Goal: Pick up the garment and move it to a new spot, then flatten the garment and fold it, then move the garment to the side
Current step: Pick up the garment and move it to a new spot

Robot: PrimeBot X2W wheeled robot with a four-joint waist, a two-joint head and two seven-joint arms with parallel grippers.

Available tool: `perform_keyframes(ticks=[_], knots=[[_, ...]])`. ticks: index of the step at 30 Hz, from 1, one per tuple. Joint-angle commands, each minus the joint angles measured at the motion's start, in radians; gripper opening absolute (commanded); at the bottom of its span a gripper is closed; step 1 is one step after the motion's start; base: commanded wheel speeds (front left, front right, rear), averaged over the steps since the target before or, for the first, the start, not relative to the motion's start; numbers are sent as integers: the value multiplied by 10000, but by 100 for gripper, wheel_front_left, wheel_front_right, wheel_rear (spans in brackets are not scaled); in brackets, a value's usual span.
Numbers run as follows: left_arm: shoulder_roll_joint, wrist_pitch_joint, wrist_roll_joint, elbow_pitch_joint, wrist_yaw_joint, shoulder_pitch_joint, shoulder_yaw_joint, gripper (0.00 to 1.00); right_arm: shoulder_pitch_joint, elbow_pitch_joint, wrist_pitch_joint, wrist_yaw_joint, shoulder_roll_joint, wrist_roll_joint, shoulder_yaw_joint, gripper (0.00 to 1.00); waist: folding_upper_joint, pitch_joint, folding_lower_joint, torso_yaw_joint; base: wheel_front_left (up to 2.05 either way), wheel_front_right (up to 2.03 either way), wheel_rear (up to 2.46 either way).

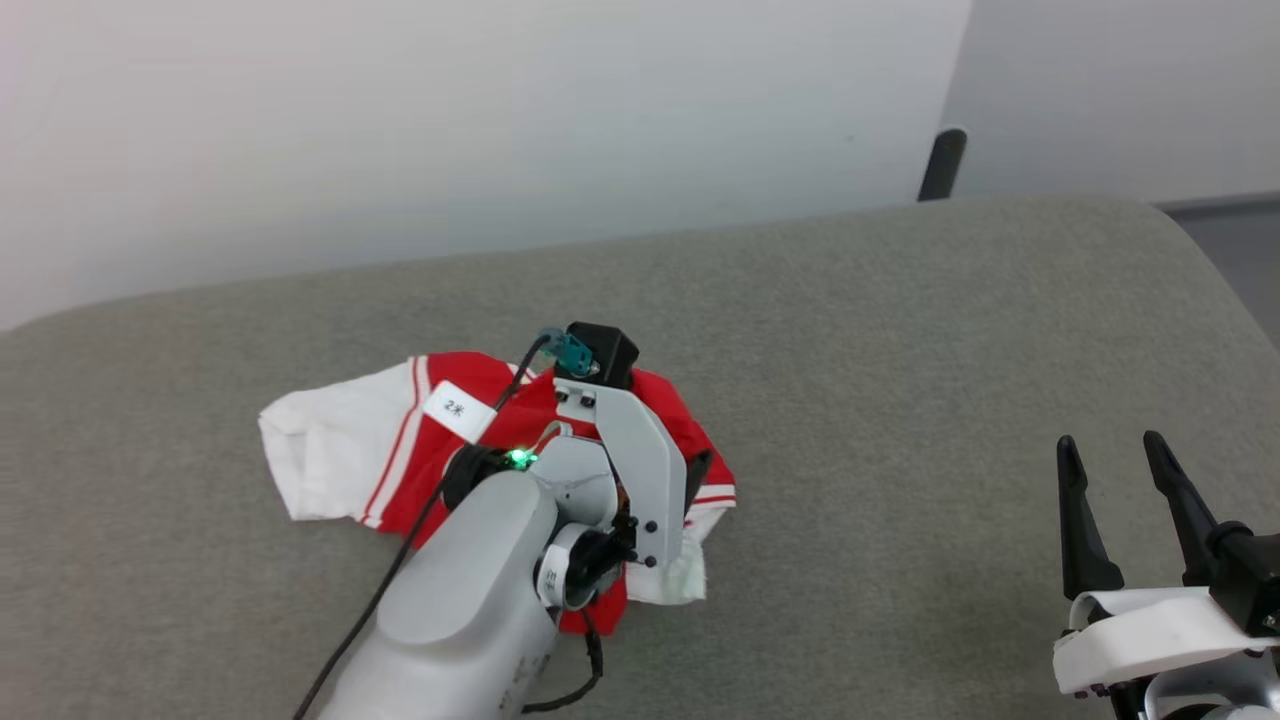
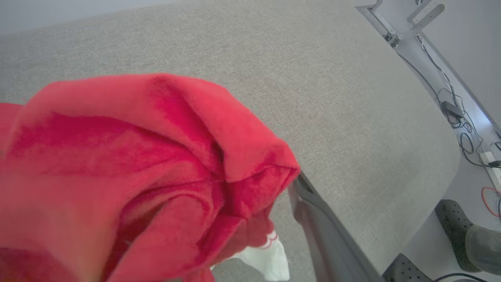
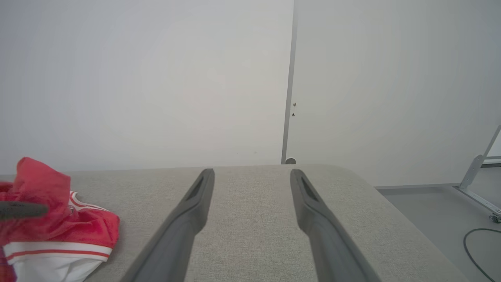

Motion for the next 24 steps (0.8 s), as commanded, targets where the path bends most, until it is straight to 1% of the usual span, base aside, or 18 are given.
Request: perform_keyframes(ticks=[1, 4, 8, 12, 13, 16, 19, 22, 24], knots=[[10, 30, -96, -48, -103, -81, 60, 100, 93, -1, 9, 1, 8, -51, 31, 100, 0, -320, 0, 335, 0, 0, 0], [47, 216, -444, -339, -292, -87, 222, 100, 184, -44, 55, 1, -24, -63, 42, 100, 0, -548, 0, 614, 0, 0, 0], [314, 319, -688, -1069, -523, 47, 366, 100, 310, -51, 105, 1, -26, -42, 40, 100, 0, -834, 0, 983, 0, 0, 0], [760, 52, -707, -2017, -491, 344, 619, 100, 432, -33, 122, 1, -26, 17, 53, 100, 0, -1076, 0, 1321, 0, 0, 0], [851, -79, -712, -2292, -487, 436, 699, 100, 471, -33, 122, 1, -26, 22, 44, 100, 0, -1123, 0, 1398, 0, 0, 0], [1290, -604, -553, -3067, -706, 711, 841, 100, 546, 2, 92, 1, -17, 40, 58, 100, 0, -1247, 0, 1605, 0, 0, 0], [1831, -1304, -295, -3632, -724, 1015, 1132, 100, 682, 77, 71, 1, -11, 89, 108, 100, 0, -1343, 0, 1775, 0, 0, 0], [2312, -2047, -128, -4169, -960, 1433, 1321, 100, 689, 137, 54, 1, -7, 116, 128, 100, 0, -1429, 0, 1886, 0, 0, 0], [2690, -2523, -112, -4419, -991, 1840, 1599, 100, 759, 174, 44, 1, -1, 110, 107, 100, 0, -1475, 0, 1970, 0, 0, 0]])
